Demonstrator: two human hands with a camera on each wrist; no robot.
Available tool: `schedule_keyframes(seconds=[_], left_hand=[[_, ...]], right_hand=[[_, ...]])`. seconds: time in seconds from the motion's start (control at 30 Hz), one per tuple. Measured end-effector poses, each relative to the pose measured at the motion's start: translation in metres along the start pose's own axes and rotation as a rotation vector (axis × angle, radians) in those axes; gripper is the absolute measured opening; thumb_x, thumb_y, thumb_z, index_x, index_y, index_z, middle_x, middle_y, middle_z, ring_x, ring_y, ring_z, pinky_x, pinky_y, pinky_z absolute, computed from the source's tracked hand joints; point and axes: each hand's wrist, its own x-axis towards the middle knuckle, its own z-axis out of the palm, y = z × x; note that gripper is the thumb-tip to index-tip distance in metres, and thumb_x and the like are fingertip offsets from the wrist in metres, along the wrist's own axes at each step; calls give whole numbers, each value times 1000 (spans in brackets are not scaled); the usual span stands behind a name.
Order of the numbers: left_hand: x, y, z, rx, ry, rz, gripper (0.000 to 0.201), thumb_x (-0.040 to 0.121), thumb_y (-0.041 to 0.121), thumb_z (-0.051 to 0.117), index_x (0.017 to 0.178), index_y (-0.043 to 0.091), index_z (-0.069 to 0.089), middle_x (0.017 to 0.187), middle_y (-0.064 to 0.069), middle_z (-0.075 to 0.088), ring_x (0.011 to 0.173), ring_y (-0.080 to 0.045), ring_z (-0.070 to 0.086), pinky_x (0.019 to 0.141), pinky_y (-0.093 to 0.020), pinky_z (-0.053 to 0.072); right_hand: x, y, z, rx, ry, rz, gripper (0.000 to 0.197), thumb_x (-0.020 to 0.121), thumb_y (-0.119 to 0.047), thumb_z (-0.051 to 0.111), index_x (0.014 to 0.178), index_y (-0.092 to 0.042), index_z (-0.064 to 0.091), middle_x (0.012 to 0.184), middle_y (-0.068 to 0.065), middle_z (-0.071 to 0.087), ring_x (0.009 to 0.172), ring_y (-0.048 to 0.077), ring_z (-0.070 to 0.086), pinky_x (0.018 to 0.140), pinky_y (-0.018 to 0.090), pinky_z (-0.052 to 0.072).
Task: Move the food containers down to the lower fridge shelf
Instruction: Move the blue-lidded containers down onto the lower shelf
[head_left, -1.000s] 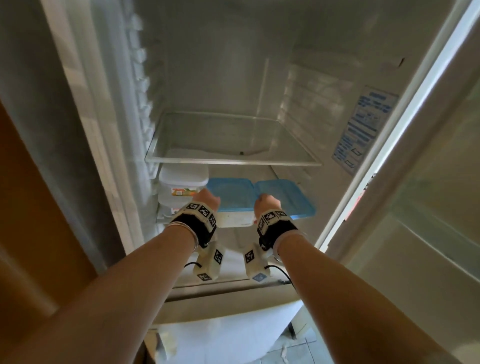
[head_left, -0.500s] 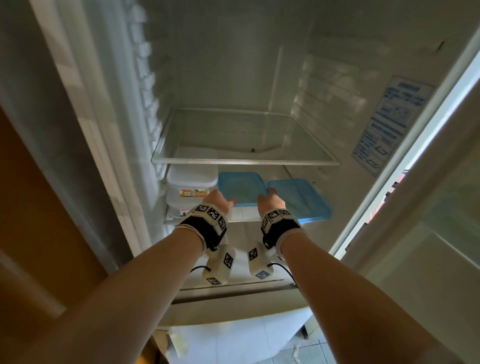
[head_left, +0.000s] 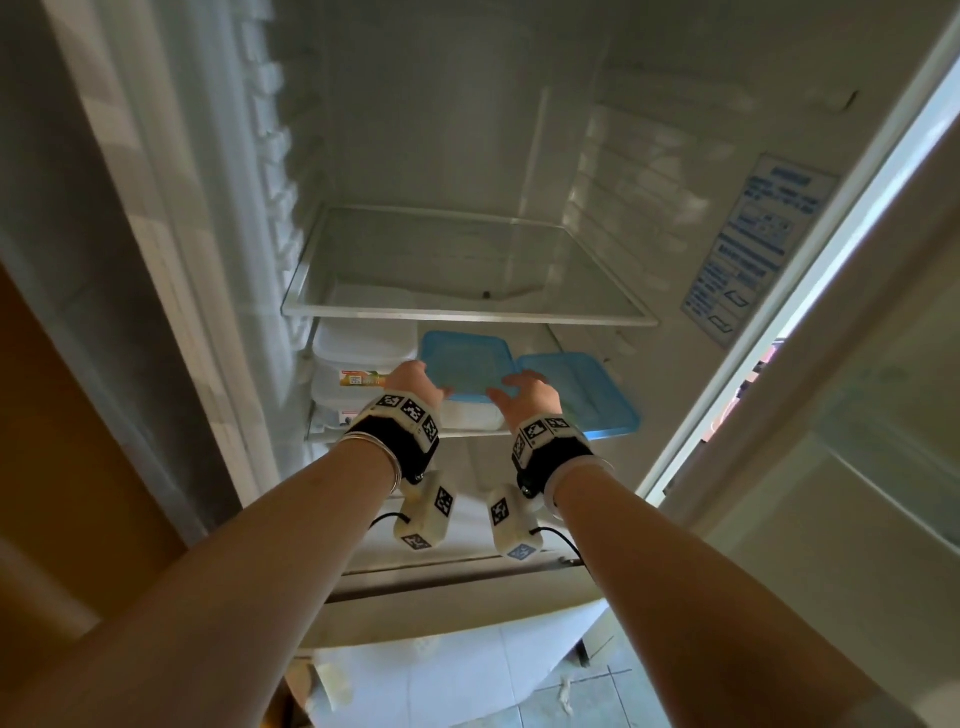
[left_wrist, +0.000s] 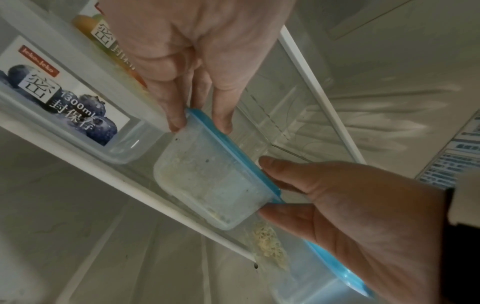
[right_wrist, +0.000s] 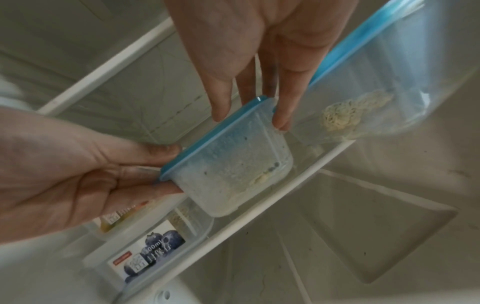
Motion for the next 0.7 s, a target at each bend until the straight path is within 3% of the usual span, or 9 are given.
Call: schedule_keyframes(seconds=[0.1, 0.2, 0.33, 0.57, 0.7], left_hand=[[-3, 2, 2, 43, 5, 21, 57, 87, 18, 64, 137, 2, 44, 136, -13, 54, 126, -26, 51, 105, -28, 39], [-2, 2, 7, 82, -5, 14, 48, 88, 13, 62, 133, 4, 49, 134, -13, 56, 124, -26, 53, 103, -27, 41], [2, 1, 7, 128, 0, 24, 40, 93, 6, 51, 133, 7, 51, 134, -12, 56, 123, -26, 53, 103, -28, 41], [15, 6, 6, 191, -74, 32, 44, 94, 2, 47, 138, 8, 46, 141, -13, 50, 130, -27, 49, 107, -29, 37], [19, 8, 5, 184, -39, 21, 43, 94, 0, 48, 136, 8, 49, 141, -13, 51, 127, -26, 51, 105, -27, 40]], right_hand=[[0, 1, -1, 16, -28, -17, 45, 82, -33, 69, 123, -16, 60, 134, 4, 56, 116, 21, 58, 96, 28, 45], [2, 1, -3, 10, -62, -5, 47, 83, -28, 70, 127, -18, 59, 127, 7, 62, 113, 23, 61, 97, 29, 47], [9, -1, 0, -34, -75, -27, 43, 88, -25, 64, 129, -18, 57, 131, 8, 60, 118, 24, 58, 99, 28, 45], [26, -4, 7, -49, -129, -35, 40, 94, -16, 54, 134, -18, 52, 139, 4, 53, 125, 23, 53, 101, 25, 40], [34, -6, 8, -11, -143, -39, 40, 96, -11, 50, 136, -16, 49, 140, 4, 53, 125, 20, 53, 99, 20, 40]])
